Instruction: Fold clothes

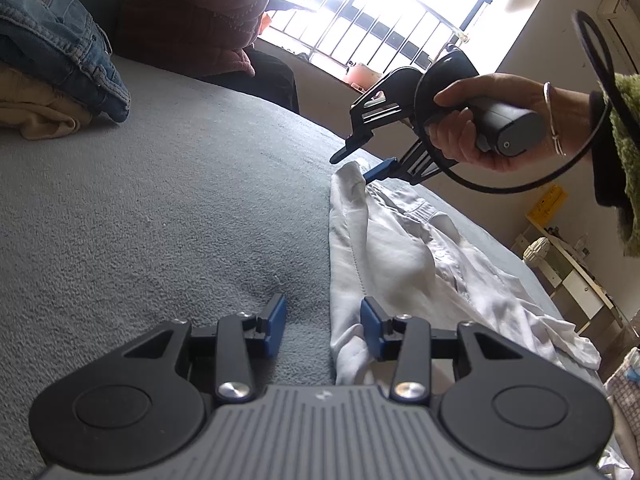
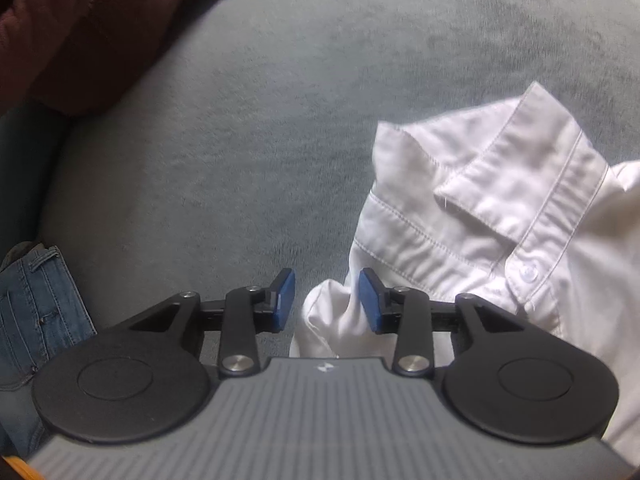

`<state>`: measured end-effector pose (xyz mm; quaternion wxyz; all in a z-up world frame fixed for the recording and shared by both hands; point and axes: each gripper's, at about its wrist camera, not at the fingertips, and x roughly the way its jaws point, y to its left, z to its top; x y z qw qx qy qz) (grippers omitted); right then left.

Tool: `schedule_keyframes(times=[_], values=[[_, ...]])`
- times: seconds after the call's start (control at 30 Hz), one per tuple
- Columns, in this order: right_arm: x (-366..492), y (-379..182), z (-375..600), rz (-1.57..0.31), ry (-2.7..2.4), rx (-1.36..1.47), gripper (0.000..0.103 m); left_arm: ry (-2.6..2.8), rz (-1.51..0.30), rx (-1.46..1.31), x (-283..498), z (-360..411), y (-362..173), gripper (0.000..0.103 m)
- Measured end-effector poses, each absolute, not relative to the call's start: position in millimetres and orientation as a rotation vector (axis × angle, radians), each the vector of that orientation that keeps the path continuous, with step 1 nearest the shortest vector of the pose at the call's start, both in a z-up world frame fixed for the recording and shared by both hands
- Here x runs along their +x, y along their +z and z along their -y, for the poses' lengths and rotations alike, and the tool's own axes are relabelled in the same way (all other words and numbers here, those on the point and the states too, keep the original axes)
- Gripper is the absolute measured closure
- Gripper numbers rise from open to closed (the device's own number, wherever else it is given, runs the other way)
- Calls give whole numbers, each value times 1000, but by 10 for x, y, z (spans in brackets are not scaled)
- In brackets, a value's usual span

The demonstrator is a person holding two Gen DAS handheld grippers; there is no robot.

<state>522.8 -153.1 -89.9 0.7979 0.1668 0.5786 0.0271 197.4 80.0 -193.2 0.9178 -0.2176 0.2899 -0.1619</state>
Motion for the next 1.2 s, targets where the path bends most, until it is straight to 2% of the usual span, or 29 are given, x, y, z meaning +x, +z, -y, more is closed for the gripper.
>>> schedule_keyframes(times=[0.13, 0.4, 0.67, 0.73, 0.83, 0.93, 1.2], values=[[5225, -791, 1468, -1210, 86, 361, 68, -337, -590, -455, 1973, -807, -1943, 60], [5258, -936, 1325, -1320, 34, 281, 68, -342, -583, -467, 1971, -825, -1953, 60], [5292, -1058, 1316, -1334, -30, 255, 70, -345, -580, -472, 1969, -832, -1958, 60], [5288, -1053, 1312, -1318, -30, 232, 86, -345, -580, -473, 1966, -833, -1958, 60], [5252, -1074, 1357, -1307, -37, 224, 97, -345, -579, -474, 1961, -835, -1954, 60], [5218, -1088, 1411, -1290, -37, 229, 101, -345, -578, -474, 1962, -835, -1957, 60], [5070, -1001, 1345, -1165, 80, 232, 102, -344, -577, -471, 1966, -831, -1960, 60]])
